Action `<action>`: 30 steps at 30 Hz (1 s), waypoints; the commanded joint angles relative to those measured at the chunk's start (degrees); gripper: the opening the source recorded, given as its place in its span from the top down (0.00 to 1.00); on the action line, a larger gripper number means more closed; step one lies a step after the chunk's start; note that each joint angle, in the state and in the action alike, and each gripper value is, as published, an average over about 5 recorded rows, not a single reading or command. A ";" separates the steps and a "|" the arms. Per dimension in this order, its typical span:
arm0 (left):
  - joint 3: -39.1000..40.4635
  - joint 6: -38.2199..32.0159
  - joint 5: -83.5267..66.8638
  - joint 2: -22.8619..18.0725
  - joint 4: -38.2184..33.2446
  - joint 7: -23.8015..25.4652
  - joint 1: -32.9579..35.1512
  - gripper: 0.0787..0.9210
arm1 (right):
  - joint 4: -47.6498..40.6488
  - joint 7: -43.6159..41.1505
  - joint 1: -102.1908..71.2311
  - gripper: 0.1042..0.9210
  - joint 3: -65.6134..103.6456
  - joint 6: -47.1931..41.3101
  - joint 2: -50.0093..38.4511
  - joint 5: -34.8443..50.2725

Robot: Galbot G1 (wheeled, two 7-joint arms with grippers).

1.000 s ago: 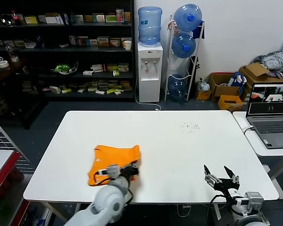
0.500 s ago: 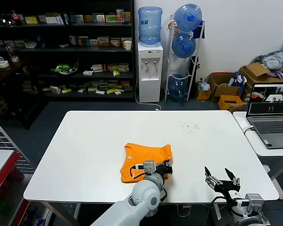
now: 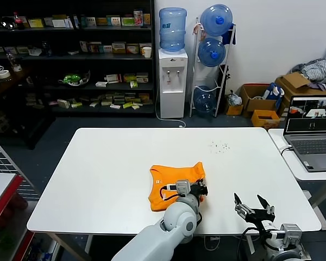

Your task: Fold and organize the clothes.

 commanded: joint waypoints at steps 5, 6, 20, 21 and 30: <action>-1.99 -0.12 1.11 3.84 -12.82 4.09 3.89 0.84 | -1.11 -4.86 0.71 0.12 0.79 1.81 0.30 -1.20; -2.73 -0.17 1.31 5.71 -15.67 5.13 5.17 0.81 | -1.87 -5.82 1.15 0.12 1.00 2.80 0.32 -1.23; -46.26 -19.35 16.04 29.37 -29.30 35.62 47.16 0.33 | -13.71 -18.99 7.69 0.12 4.80 14.69 1.95 -3.66; -48.90 -21.41 17.25 28.78 -28.15 36.80 48.72 0.30 | -14.09 -19.97 7.49 0.12 5.72 15.25 2.49 -3.97; -60.41 -29.01 19.83 20.08 -23.87 43.09 50.58 0.12 | -16.73 -24.28 3.45 0.12 12.63 22.94 9.23 -10.63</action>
